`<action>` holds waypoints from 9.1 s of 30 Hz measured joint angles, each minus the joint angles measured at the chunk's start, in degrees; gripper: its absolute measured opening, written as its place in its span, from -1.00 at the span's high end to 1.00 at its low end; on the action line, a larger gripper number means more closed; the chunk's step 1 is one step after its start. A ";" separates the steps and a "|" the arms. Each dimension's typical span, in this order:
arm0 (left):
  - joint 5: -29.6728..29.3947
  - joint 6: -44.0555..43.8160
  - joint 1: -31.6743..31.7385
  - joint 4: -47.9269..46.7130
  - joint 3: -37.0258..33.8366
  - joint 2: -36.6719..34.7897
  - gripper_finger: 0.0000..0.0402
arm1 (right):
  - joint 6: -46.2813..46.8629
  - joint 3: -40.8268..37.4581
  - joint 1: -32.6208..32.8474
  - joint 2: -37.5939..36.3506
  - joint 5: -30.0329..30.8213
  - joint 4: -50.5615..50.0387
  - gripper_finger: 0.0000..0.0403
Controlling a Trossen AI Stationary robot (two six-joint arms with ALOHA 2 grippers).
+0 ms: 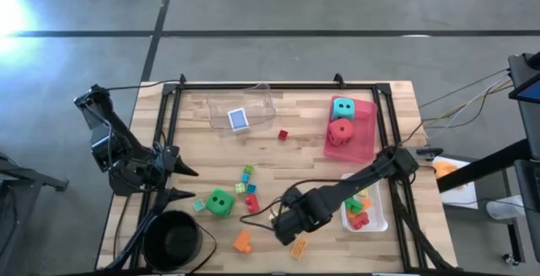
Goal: Pick & Place Toys
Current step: Put the red game piece into the white bin, then put the yellow game piece into the white bin
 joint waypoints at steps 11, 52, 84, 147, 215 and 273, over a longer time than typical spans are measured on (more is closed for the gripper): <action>-0.15 -0.04 0.00 -0.05 -0.02 0.00 -0.57 | 11.78 -14.62 1.57 -14.31 3.72 -6.16 0.52; -2.09 -12.22 8.79 0.04 0.04 0.00 -0.58 | 28.94 -59.49 5.77 -44.97 4.35 7.52 0.52; -2.07 -13.55 13.20 0.04 0.04 0.00 -0.58 | 26.47 -73.66 5.70 -45.32 0.46 18.38 0.52; 11.20 -23.57 13.25 -4.03 0.06 0.00 -0.58 | 27.57 -23.21 6.52 -16.37 3.02 10.42 -0.62; 25.36 -22.50 13.23 -3.78 0.07 -0.11 -0.58 | 41.46 3.06 8.41 18.38 -0.84 9.98 0.35; 30.10 -17.72 33.71 0.33 0.09 3.39 -0.57 | 29.88 -46.77 8.74 -44.94 5.96 -7.64 0.35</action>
